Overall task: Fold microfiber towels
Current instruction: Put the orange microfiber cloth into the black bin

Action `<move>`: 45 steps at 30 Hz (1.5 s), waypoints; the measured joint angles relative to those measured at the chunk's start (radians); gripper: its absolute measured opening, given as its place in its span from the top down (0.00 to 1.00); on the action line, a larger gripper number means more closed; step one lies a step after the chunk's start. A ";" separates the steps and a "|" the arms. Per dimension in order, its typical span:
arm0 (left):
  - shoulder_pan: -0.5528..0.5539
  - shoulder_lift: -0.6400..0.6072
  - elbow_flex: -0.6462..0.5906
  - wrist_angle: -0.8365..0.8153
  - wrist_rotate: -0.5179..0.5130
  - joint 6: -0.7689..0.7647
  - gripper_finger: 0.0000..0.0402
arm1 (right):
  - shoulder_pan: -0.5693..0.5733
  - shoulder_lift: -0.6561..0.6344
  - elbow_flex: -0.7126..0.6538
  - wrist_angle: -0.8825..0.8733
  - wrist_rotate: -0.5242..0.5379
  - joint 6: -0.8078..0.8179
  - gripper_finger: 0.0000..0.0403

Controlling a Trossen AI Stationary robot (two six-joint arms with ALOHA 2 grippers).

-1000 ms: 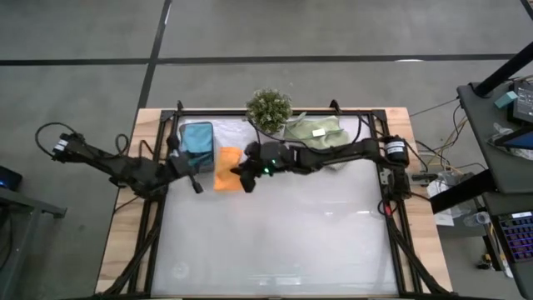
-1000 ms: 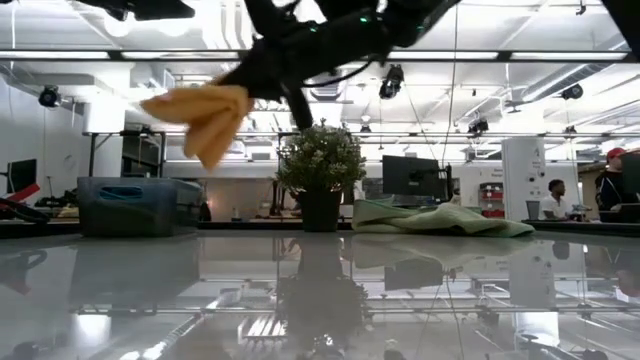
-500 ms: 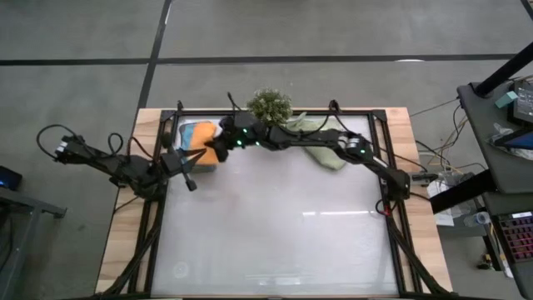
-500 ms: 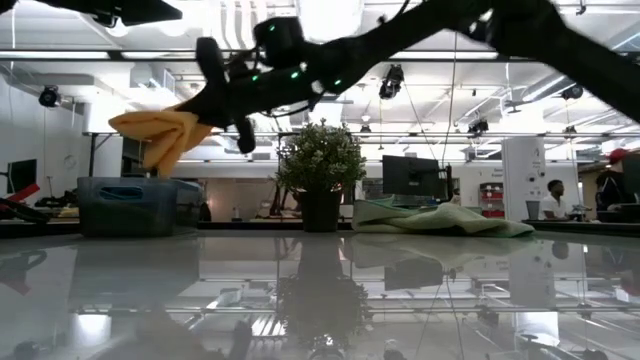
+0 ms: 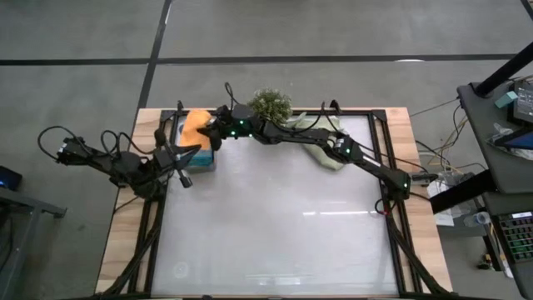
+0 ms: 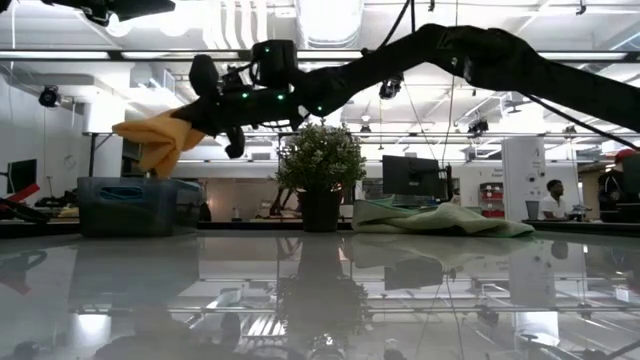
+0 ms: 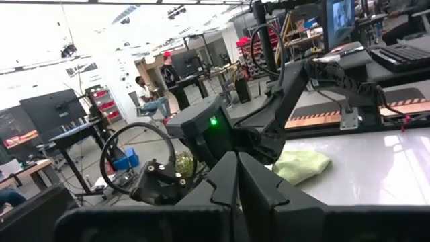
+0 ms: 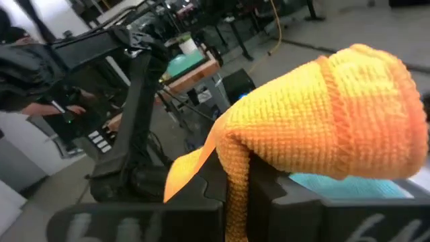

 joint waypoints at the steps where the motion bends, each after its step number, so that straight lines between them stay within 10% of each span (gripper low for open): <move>1: 0.000 0.000 0.000 0.001 0.000 0.000 1.00 | 0.003 0.000 -0.001 0.013 -0.001 -0.022 0.97; 27: 0.000 0.006 0.000 0.012 0.000 0.001 1.00 | 0.054 0.056 -0.065 0.091 0.131 -0.090 0.95; 45: 0.000 0.015 0.000 0.011 0.000 0.001 1.00 | 0.027 0.024 0.037 -0.274 0.128 -0.160 0.53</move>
